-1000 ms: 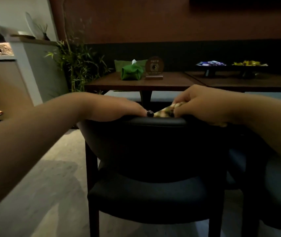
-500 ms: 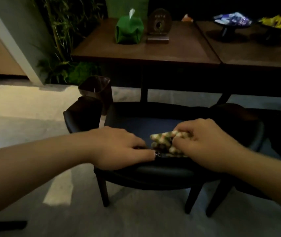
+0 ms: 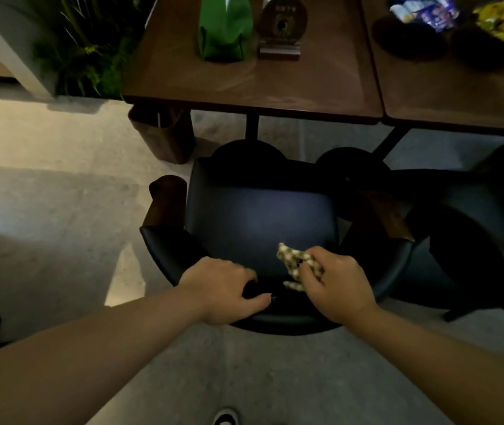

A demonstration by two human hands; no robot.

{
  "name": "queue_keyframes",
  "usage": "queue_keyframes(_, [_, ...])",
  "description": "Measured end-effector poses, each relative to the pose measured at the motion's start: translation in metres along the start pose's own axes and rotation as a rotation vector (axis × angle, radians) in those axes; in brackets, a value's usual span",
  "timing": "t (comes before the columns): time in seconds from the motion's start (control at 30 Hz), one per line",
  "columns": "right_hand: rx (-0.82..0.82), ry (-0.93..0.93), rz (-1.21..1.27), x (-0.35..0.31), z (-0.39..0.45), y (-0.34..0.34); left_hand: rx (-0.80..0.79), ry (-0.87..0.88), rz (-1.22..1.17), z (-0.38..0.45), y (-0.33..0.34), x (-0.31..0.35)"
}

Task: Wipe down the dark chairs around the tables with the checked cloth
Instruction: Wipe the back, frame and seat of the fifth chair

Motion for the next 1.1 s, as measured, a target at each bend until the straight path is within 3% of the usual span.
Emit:
queue_keyframes(0.73, [0.043,0.076,0.007,0.009,0.007,-0.001,0.162,-0.018,-0.094,-0.009,-0.019,-0.003])
queue_keyframes(1.0, [0.012,0.141,0.034,0.011,0.007,0.001,0.249,-0.083,-0.29,-0.013,-0.021,-0.014])
queue_keyframes(1.1, [-0.032,0.148,0.021,0.012,0.009,0.004,0.317,-0.122,-0.52,-0.006,-0.024,-0.026])
Point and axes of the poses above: each hand's wrist, its own z-axis towards the middle knuckle, its own y-axis out of the palm, x = y × z, the point moved 8 cm from there along z, towards the middle knuckle, and after that the axes turned 1 degree about -y, right-handed, at the moved point
